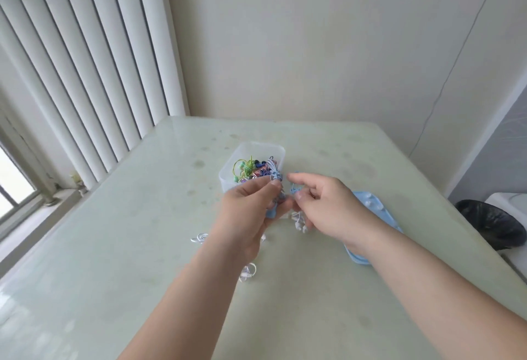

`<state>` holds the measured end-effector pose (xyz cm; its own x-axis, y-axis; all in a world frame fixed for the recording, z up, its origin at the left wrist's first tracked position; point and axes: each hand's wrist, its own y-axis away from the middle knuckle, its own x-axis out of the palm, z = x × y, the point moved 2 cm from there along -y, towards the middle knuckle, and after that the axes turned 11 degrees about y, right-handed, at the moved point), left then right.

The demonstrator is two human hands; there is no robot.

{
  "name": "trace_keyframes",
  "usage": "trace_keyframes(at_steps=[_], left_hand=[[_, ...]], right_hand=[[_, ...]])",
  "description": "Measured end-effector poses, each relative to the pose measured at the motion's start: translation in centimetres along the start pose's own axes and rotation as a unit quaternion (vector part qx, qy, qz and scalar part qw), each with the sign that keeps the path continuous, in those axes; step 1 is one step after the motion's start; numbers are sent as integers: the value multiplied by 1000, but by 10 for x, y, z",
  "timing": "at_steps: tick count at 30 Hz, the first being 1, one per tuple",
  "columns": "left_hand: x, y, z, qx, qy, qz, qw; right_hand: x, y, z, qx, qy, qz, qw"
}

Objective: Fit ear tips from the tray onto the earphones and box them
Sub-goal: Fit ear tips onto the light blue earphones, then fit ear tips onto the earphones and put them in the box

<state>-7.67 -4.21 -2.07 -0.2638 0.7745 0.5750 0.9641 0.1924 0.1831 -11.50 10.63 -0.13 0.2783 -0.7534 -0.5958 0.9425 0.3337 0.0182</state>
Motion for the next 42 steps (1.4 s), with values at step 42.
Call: trace_keyframes(at_steps=[42], left_hand=[[-79, 9, -52, 17, -759, 101, 642]], right_hand=[[40, 36, -2, 31, 11, 60, 998]])
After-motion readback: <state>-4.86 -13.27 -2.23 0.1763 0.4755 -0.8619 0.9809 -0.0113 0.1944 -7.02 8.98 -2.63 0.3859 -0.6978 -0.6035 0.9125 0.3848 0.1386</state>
